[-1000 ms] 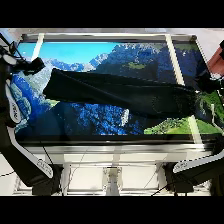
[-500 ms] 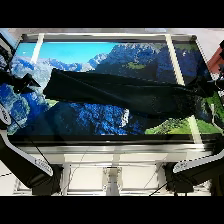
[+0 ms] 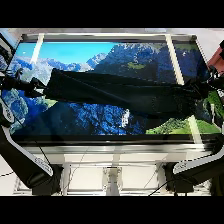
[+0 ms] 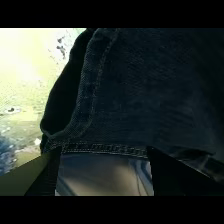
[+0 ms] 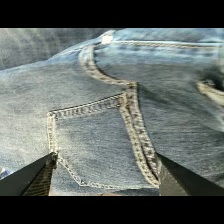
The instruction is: Fold the clothes and pants, and hang the long-sleeved shirts on hangers.
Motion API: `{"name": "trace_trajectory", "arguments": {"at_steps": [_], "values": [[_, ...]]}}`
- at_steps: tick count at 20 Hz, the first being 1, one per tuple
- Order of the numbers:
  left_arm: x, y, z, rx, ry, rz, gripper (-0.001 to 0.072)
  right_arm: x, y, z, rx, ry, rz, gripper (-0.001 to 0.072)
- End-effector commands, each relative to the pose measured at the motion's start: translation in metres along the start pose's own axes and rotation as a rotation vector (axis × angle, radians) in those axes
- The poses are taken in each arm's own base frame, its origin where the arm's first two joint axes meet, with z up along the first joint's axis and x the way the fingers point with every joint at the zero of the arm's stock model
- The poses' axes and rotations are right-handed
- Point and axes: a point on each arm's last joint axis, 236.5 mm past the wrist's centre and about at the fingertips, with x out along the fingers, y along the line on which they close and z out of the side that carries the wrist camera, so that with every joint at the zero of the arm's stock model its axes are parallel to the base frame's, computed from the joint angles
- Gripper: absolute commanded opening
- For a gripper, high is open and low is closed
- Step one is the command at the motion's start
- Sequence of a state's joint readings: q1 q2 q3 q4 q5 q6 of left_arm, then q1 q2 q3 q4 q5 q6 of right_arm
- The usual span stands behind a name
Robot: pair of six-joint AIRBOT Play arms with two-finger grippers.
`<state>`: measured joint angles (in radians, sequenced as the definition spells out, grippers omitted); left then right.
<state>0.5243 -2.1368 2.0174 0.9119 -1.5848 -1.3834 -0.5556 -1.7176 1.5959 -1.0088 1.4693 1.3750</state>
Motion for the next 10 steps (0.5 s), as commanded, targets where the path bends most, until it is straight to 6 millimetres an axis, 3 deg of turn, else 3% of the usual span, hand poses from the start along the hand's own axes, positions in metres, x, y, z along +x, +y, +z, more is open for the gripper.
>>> {"name": "trace_trajectory", "arguments": {"at_steps": [1, 10], "values": [[0.0056, 0.0085, -0.0025, -0.010, 0.018, 0.003, 0.0608, 0.0035, 0.0049, -0.0023, -0.014, 0.013, -0.007, 0.0686], [0.0014, 0.0155, 0.0066, -0.009, -0.025, 0.010, 0.0608, 0.0037, 0.0050, -0.0023, -0.015, 0.013, -0.008, 0.0685]]}}
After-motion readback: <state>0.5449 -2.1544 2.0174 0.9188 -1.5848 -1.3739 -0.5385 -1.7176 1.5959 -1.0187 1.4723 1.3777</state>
